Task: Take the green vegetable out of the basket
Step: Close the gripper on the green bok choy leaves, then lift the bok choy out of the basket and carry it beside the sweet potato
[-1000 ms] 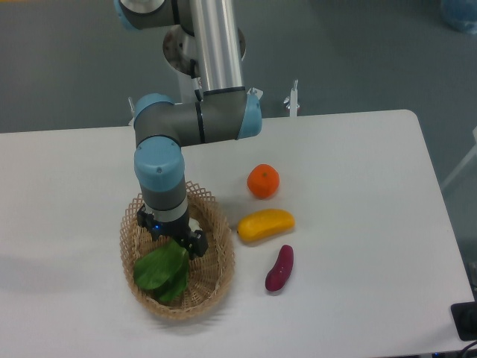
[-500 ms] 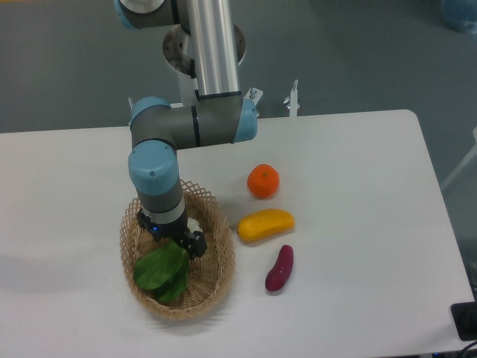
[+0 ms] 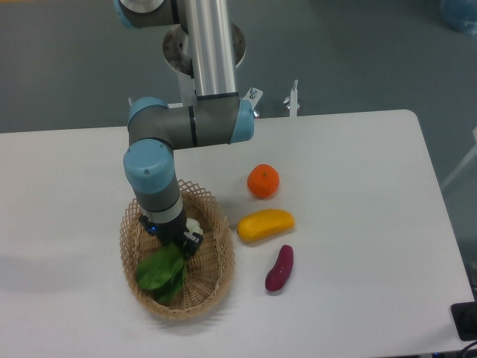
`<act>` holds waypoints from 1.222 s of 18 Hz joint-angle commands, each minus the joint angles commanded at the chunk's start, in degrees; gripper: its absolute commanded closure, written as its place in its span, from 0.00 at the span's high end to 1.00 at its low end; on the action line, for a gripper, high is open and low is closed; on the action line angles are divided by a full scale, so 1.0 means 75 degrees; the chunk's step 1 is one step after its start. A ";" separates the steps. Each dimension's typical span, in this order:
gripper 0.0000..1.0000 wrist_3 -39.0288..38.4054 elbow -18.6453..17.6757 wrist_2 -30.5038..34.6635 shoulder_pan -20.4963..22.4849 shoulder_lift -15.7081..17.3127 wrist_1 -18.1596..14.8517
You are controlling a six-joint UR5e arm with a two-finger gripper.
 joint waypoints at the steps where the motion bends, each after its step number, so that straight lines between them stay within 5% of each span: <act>1: 0.40 0.0023 0.0012 -0.0012 0.0012 0.0000 0.0012; 11: 0.37 0.0293 0.0375 -0.0609 0.0761 0.0948 -0.0141; 17: 0.36 0.0375 0.0714 -0.1230 0.1370 0.1230 -0.0141; 22: 0.36 0.1405 0.0820 -0.1242 0.1851 0.1266 -0.0152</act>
